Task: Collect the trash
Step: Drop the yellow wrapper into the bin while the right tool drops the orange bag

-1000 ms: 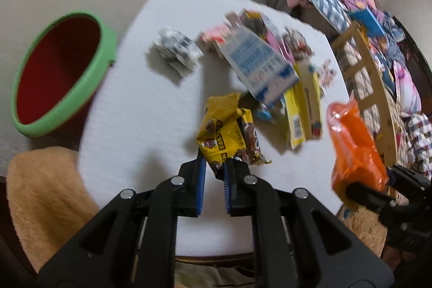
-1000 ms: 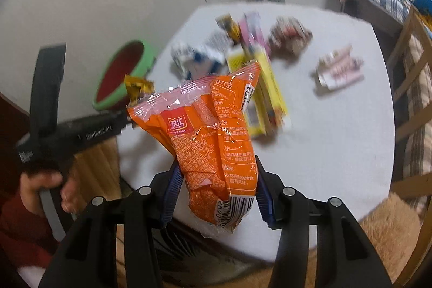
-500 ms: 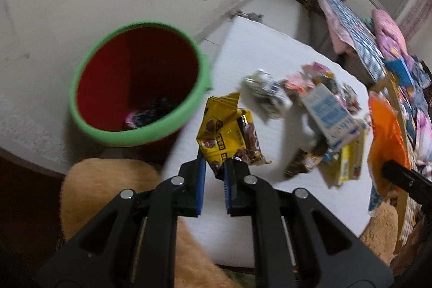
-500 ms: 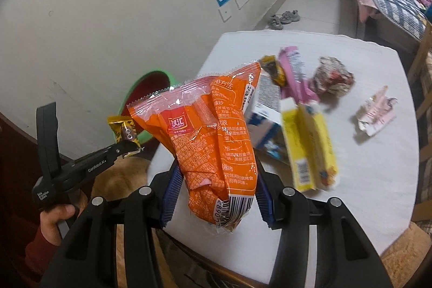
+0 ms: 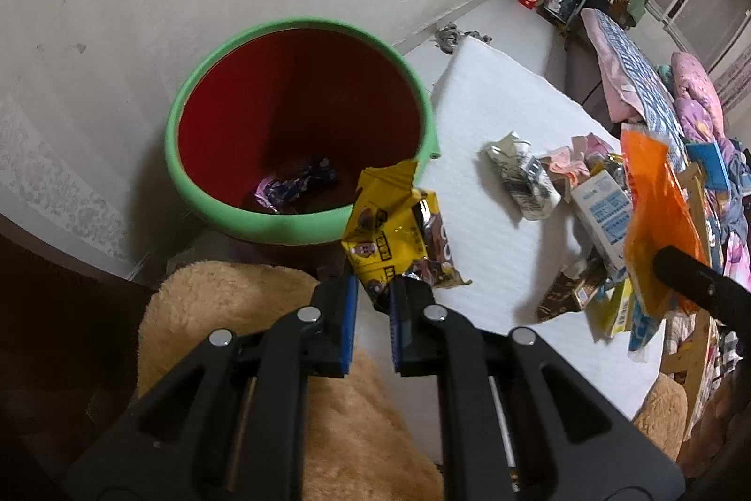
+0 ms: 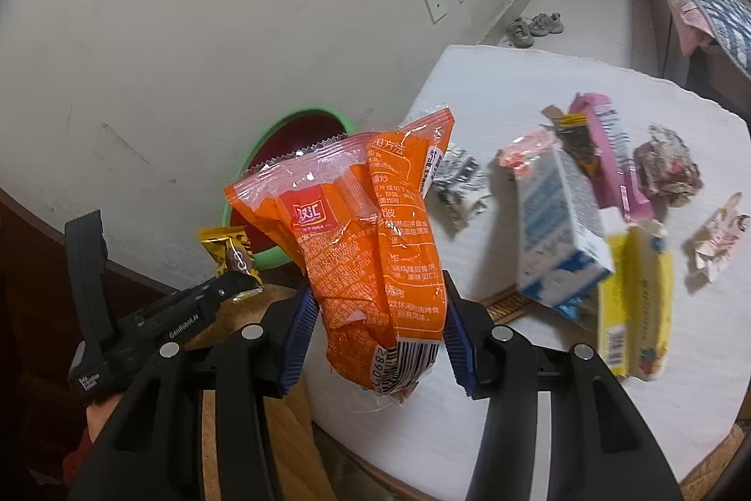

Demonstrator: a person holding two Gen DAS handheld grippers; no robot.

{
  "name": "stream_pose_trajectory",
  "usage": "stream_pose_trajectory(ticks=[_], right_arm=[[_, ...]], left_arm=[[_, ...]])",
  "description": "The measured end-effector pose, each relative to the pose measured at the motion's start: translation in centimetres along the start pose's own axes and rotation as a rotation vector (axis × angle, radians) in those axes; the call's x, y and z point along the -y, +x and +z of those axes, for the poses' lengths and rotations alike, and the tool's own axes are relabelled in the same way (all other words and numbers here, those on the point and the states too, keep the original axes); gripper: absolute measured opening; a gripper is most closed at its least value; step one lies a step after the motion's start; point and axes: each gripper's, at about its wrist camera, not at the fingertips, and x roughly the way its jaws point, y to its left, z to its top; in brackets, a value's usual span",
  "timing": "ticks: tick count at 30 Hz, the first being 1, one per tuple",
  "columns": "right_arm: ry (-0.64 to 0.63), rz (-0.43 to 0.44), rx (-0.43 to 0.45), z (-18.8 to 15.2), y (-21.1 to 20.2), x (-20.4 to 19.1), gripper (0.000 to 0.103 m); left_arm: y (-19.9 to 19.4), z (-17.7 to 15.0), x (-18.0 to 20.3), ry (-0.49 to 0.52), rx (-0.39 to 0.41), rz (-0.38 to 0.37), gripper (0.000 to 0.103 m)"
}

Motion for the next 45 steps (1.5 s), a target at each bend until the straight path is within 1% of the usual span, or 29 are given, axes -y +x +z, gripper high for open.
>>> stream_pose_trajectory(ticks=[8,17,19,22,26,27,28,29,30,31,33,36,38,40,45], right_arm=[[-0.01,0.036,-0.02,2.5,2.8,-1.7,0.048],[-0.083,0.06,-0.039,6.1,6.6,-5.0,0.048],[-0.077,0.074,-0.048,6.8,7.3,-5.4,0.048],[-0.034,0.12,-0.063,8.0,8.6,-5.6,0.048],[-0.014,0.149,-0.052,9.5,9.2,-5.9,0.049],[-0.014,0.155,-0.049,9.9,9.2,-6.1,0.05],[-0.013,0.163,-0.047,10.2,9.2,-6.3,0.052],[-0.006,0.182,-0.042,10.8,9.3,-6.4,0.054],[0.0,0.195,-0.04,11.2,9.4,-6.6,0.059],[0.004,0.203,-0.038,11.5,9.3,-6.7,0.06],[0.008,0.21,-0.024,12.1,9.1,-6.8,0.061],[0.013,0.216,-0.006,12.0,8.5,-6.5,0.064],[0.022,0.212,-0.004,11.7,8.0,-6.0,0.065],[0.029,0.202,-0.001,11.0,7.4,-5.2,0.066],[0.032,0.107,0.007,6.8,4.6,-1.5,0.067]], left_arm=[[-0.2,1.5,-2.8,-0.057,0.03,0.027,0.011],[1.1,3.9,-4.6,-0.073,0.038,0.064,0.011],[1.6,4.3,-5.0,-0.08,0.029,0.067,0.011],[2.1,4.7,-5.0,-0.082,0.026,0.069,0.011],[2.6,5.4,-5.0,-0.085,0.026,0.069,0.011],[2.7,5.7,-5.0,-0.088,0.029,0.069,0.011],[2.8,5.9,-5.1,-0.093,0.034,0.075,0.017],[2.8,6.1,-5.2,-0.102,0.037,0.081,0.026],[2.9,6.3,-5.4,-0.112,0.038,0.081,0.049],[2.8,6.4,-5.5,-0.128,0.05,0.075,0.06],[2.4,6.7,-5.6,-0.146,0.069,0.07,0.06],[2.3,6.6,-5.5,-0.149,0.069,0.074,0.06],[2.2,6.6,-5.3,-0.148,0.066,0.074,0.06],[2.0,6.4,-5.0,-0.143,0.061,0.073,0.06],[2.1,5.1,-4.0,-0.13,0.037,0.063,0.06]])
